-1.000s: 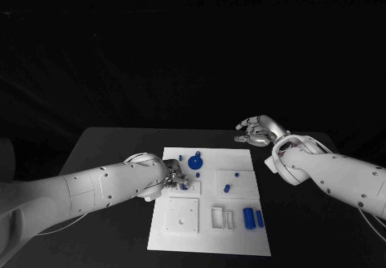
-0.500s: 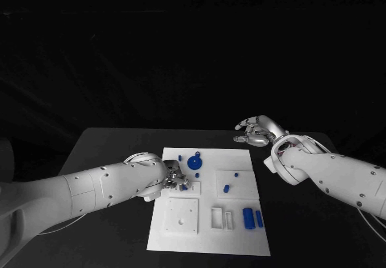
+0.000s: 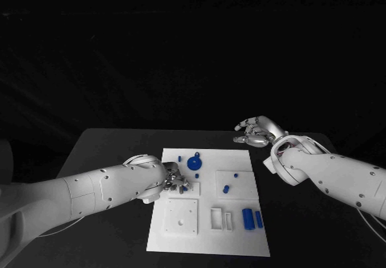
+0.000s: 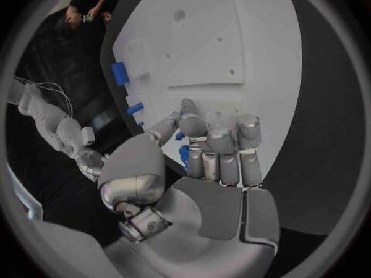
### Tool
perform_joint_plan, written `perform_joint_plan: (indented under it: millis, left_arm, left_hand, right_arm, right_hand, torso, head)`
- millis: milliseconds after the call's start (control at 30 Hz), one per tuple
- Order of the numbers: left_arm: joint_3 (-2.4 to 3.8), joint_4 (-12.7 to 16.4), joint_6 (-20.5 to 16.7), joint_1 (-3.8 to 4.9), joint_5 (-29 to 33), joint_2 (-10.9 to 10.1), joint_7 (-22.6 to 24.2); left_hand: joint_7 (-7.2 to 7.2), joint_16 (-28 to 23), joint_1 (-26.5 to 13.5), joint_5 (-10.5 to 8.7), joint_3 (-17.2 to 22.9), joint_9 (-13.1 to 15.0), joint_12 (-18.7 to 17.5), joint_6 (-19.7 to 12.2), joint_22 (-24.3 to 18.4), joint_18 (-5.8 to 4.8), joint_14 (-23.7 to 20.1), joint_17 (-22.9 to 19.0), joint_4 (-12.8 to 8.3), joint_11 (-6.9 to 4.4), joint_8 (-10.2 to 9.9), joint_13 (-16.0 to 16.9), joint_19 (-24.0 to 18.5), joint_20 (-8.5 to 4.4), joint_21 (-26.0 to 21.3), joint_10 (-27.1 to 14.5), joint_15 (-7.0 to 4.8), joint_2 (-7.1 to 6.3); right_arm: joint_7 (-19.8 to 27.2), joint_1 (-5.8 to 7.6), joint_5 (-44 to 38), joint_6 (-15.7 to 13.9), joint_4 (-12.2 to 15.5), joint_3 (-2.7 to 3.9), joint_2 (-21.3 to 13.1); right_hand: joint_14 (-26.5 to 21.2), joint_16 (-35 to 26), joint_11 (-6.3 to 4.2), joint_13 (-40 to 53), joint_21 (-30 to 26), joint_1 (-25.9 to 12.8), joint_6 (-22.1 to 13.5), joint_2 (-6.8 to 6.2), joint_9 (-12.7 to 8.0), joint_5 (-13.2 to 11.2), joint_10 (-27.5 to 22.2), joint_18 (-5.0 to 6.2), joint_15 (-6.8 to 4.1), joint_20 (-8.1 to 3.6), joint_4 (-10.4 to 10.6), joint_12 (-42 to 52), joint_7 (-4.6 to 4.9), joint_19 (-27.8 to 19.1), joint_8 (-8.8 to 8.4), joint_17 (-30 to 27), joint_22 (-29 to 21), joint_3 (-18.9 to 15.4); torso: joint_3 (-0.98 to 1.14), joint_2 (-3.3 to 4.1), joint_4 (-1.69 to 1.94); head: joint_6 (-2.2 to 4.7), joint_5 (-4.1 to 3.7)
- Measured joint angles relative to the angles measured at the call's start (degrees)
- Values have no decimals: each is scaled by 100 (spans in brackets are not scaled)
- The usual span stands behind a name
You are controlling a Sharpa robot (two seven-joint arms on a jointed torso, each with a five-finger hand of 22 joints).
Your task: Assemble the parts on the task board
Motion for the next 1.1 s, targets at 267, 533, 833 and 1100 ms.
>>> perform_joint_plan:
  millis: [267,533,833,1100]
  left_arm:
    - [6,1,-25,-1,-11,-41,-5]
    - [168,96,-107,-11,-19,-196,-14]
    - [495,287,-133,118,4,-368,-26]
    - [586,-215,-134,380,204,-316,-14]
  left_hand:
    - [2,0,3,0,64,17,0,-24,-1,-1,0,-23,194,0,0,-31,0,0,0,0,0,-334]
    - [18,0,-201,0,-513,59,0,-125,-1,-1,-30,-34,218,-6,-60,-60,-105,39,45,-7,-25,-526]
    - [36,-25,-279,0,-627,53,-41,-225,-2,-1,-110,-87,309,28,-155,-106,-137,50,31,-51,-31,-605]
    - [349,-286,34,0,-815,-170,-268,-1281,-32,-1,-321,-274,5,298,-832,-210,-299,111,-127,-303,197,-297]
  right_arm:
    - [0,-1,0,1,-6,0,-7]
    - [1,-3,10,0,-32,0,-26]
    - [3,-3,39,0,-62,0,-43]
    - [4,-4,94,1,-135,0,-39]
  right_hand:
    - [0,0,0,-5,0,0,-2,0,0,0,0,0,0,0,-10,0,-1,0,0,0,0,-10]
    - [0,0,0,-7,0,-17,-3,17,-5,-1,0,0,0,0,-16,0,-1,0,0,-5,-1,-16]
    - [0,0,0,-21,0,-23,-19,23,-9,18,0,0,0,1,-16,23,-5,0,0,-5,-1,-16]
    - [0,0,0,-22,0,-33,-20,32,-10,30,0,-1,0,1,1,23,-5,0,0,-5,-1,-32]
  torso:
    - [-1,0,-1]
    - [-3,-3,1]
    - [-4,-3,7]
    - [-3,3,4]
  head:
    - [1,-3]
    - [28,-14]
    - [78,-18]
    - [130,14]
